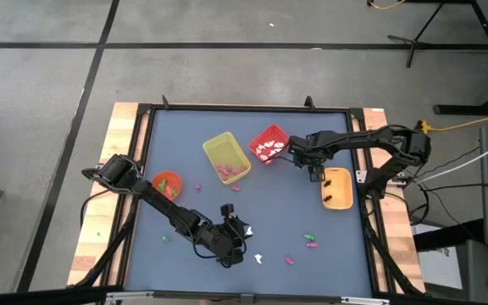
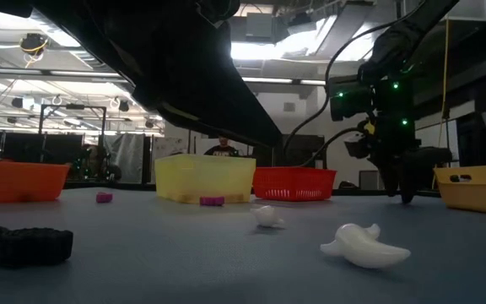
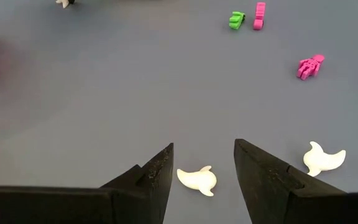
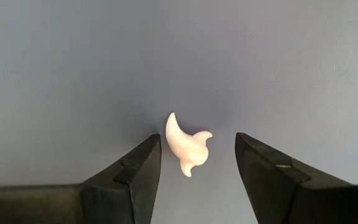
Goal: Sort Halloween decoration
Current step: Put the white ghost toy into the red bin
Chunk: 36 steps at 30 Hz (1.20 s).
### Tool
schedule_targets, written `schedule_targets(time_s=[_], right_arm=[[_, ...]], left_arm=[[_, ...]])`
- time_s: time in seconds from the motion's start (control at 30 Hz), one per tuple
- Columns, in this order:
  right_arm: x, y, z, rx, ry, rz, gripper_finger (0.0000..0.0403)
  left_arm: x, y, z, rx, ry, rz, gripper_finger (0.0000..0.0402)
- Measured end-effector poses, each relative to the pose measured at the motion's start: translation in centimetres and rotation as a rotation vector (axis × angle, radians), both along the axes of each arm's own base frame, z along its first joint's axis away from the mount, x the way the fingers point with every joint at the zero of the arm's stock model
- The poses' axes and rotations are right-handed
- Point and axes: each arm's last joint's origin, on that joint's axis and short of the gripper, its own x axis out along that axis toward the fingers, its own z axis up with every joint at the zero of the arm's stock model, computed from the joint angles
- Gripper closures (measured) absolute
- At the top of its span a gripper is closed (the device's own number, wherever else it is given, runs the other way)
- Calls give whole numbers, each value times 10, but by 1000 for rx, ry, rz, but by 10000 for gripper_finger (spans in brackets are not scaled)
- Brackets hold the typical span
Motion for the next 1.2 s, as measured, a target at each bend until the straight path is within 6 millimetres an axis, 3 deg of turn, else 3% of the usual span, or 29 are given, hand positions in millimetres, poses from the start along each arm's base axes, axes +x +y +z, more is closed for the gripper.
schedule_targets(time_s=[0.23, 0.63, 1.2], right_arm=[[0, 0, 0, -1, -4, 5, 203], [0, 0, 0, 7, -2, 17, 285], [2, -1, 0, -18, -22, -35, 281]], left_arm=[[0, 0, 0, 0, 0, 0, 248], [0, 0, 0, 0, 0, 0, 248], [0, 0, 0, 0, 0, 0, 248]])
